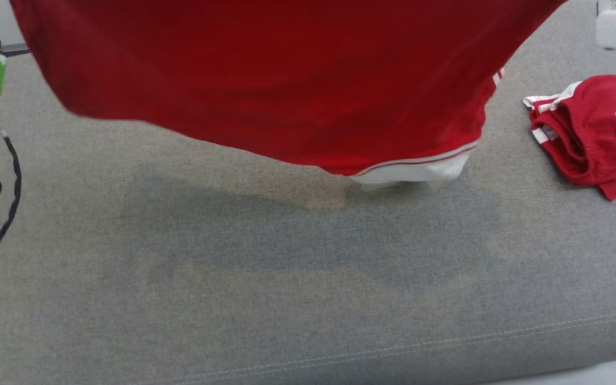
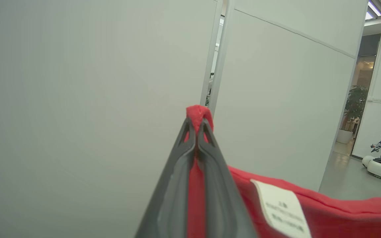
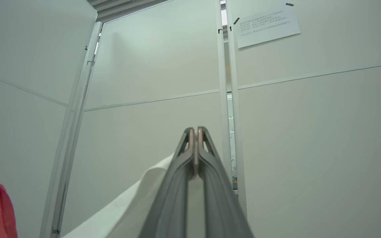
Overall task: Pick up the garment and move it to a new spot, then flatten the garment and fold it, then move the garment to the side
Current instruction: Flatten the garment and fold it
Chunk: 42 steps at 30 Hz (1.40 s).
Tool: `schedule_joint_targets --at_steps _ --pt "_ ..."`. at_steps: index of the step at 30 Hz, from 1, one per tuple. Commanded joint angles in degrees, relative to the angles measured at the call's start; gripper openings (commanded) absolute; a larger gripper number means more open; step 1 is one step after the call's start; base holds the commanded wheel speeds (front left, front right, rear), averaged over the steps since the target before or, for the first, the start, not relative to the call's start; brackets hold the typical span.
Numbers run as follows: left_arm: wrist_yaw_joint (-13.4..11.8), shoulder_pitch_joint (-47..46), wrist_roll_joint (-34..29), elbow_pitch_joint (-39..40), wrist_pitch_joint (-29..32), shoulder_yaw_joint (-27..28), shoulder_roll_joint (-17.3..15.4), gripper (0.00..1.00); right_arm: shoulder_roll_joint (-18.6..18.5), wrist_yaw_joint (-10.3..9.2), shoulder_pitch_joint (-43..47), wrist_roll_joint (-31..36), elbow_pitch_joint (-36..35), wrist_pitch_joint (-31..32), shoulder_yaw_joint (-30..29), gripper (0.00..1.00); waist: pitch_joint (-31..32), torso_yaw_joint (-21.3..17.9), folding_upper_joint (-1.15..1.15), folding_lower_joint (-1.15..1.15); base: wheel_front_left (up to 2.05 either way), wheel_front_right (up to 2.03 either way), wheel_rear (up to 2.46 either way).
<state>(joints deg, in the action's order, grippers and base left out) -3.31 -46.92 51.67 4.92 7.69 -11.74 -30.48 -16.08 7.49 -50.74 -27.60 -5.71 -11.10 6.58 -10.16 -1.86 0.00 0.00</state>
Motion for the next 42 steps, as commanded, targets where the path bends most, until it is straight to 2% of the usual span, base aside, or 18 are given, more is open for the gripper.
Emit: schedule_joint_targets --at_steps 1,8,11,14,16,18,23,28,32,36,42 --pt "-0.36 -1.13 -0.64 -0.41 0.21 -0.23 -0.53 0.00 -0.33 0.00 -0.82 0.12 0.42 0.34 -0.02 0.00 0.07 -0.12 0.00 0.00 0.00 0.00 0.00" --pt "-1.41 -9.29 -2.09 -4.93 3.02 -1.94 0.09 0.00 -0.82 0.00 -9.20 -0.39 9.04 1.60 2.32 0.00 -2.13 -0.84 0.00 0.00 0.00 0.00 0.00" --pt "-1.83 -13.88 -3.44 -10.25 3.35 -2.88 1.11 0.00 -0.39 0.00 -14.81 0.06 16.45 1.07 4.06 0.00 -4.02 -1.02 0.00 0.00 0.00 0.00 0.00" --pt "-1.22 -18.79 -5.27 -16.87 2.76 -4.67 2.46 0.00 0.16 0.00 -21.27 1.03 24.95 -0.04 5.98 0.00 -6.17 -0.89 0.00 0.00 0.00 0.00 0.00" --pt "-0.69 -21.78 -7.30 -21.50 1.62 -6.16 3.10 0.00 0.56 0.00 -25.58 1.95 30.59 -1.27 6.97 0.00 -7.41 -0.63 0.00 0.00 0.00 0.00 0.00" --pt "-0.43 -24.82 -6.35 -25.77 -0.12 -5.69 5.39 0.00 1.28 0.00 -29.96 2.49 35.59 -2.38 7.25 0.00 -8.67 -0.30 0.00 0.00 0.00 0.00 0.00" --pt "1.30 -32.01 -7.48 -35.96 -6.87 -4.50 7.57 0.00 2.93 -0.02 -39.74 6.27 44.74 -4.02 5.48 0.00 -11.34 0.09 0.00 0.00 0.00 0.00 0.00" --pt "4.81 -38.47 -4.60 -44.17 -13.36 -1.29 9.57 0.00 5.65 -0.02 -45.50 12.81 45.04 -4.02 1.40 0.00 -14.80 0.11 0.00 0.00 0.00 0.00 0.00" --pt "7.59 -41.03 -4.72 -49.34 -17.10 -1.57 10.40 0.00 7.20 -0.01 -46.35 15.74 46.81 -4.00 3.39 0.00 -18.43 0.03 0.00 0.00 0.00 0.00 0.00" --pt "9.90 -37.86 -2.63 -54.31 -18.18 -2.33 12.00 0.00 6.70 -0.04 -42.64 14.79 48.26 -4.01 7.17 0.00 -21.25 0.60 0.00 0.00 0.00 0.00 0.00" --pt "10.81 -31.39 -0.79 -57.49 -19.85 -4.04 13.85 0.00 4.18 -0.04 -35.45 9.09 45.98 -4.01 12.55 0.00 -23.58 1.58 0.00 0.00 0.00 0.00 0.00"
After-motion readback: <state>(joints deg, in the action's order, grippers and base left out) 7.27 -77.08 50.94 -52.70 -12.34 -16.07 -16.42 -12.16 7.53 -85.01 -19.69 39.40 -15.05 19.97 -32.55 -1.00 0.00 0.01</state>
